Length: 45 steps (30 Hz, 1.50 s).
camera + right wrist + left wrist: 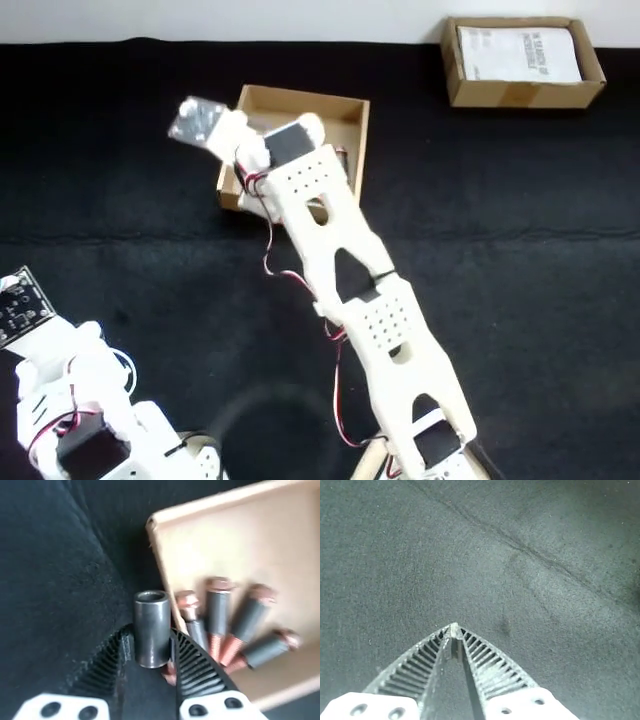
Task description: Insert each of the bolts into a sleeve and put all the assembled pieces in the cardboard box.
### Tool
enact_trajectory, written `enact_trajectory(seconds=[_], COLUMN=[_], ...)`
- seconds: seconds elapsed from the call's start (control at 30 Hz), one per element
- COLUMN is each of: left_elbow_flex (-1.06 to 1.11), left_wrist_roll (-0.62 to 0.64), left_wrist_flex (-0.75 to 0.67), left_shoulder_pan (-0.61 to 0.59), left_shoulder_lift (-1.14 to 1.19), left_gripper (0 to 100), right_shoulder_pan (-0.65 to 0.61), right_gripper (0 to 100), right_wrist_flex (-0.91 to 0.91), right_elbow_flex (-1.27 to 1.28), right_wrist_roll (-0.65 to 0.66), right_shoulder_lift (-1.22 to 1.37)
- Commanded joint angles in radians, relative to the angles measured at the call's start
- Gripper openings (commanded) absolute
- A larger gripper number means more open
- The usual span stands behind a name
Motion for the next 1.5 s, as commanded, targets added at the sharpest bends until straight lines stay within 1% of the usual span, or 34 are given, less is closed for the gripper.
enact_trajectory(seconds=[0.0, 0.07, 0.13, 0.23, 0.27, 0.37, 0.47, 0.57, 0.7, 0.8, 1.0, 1.07, 1.2, 1.3, 1.37, 1.47], left_elbow_flex=[-0.048, -0.065, -0.081, -0.096, -0.105, -0.166, -0.257, -0.355, -0.481, -0.561, -0.671, -0.719, -0.865, -0.972, -1.035, -1.115], left_wrist_roll=[0.000, -0.003, -0.003, -0.003, -0.003, -0.002, 0.000, -0.002, -0.002, -0.002, -0.009, -0.086, -0.365, -0.493, -0.600, -0.787], left_wrist_flex=[0.052, 0.063, 0.061, 0.061, 0.061, 0.054, 0.012, -0.012, -0.014, -0.009, -0.009, -0.009, -0.029, -0.032, -0.035, -0.038], left_shoulder_pan=[0.084, 0.143, 0.196, 0.277, 0.297, 0.335, 0.346, 0.386, 0.496, 0.598, 0.789, 0.851, 0.921, 0.972, 0.997, 1.027], left_shoulder_lift=[0.005, 0.005, 0.007, 0.036, 0.064, 0.194, 0.352, 0.506, 0.676, 0.797, 1.040, 1.135, 1.346, 1.503, 1.601, 1.733], left_gripper=[1, 2, 6, 14, 15, 14, 13, 13, 13, 13, 13, 13, 13, 13, 13, 13], right_shoulder_pan=[0.031, 0.058, 0.090, 0.122, 0.127, 0.133, 0.139, 0.176, 0.302, 0.446, 0.705, 0.785, 0.961, 1.079, 1.127, 1.161], right_gripper=[0.7, 0.7, 0.7, 0.7, 0.7, 0.7, 0.7, 0.7, 0.7, 0.7, 0.7, 0.7, 0.7, 0.7, 0.7, 0.7], right_wrist_flex=[0.038, 0.038, 0.039, 0.039, 0.038, 0.038, 0.036, 0.035, 0.035, 0.031, 0.031, 0.031, 0.022, 0.008, 0.010, 0.010], right_elbow_flex=[-0.183, -0.182, -0.117, 0.067, 0.142, 0.369, 0.573, 0.745, 0.937, 1.052, 1.237, 1.291, 1.399, 1.495, 1.563, 1.669], right_wrist_roll=[-0.084, -0.132, -0.133, -0.140, -0.140, -0.141, -0.143, -0.195, -0.264, -0.311, -0.318, -0.315, -0.313, -0.311, -0.311, -0.301], right_shoulder_lift=[-0.180, -0.266, -0.374, -0.587, -0.659, -0.881, -1.090, -1.265, -1.463, -1.600, -1.850, -1.931, -2.084, -2.210, -2.301, -2.437])
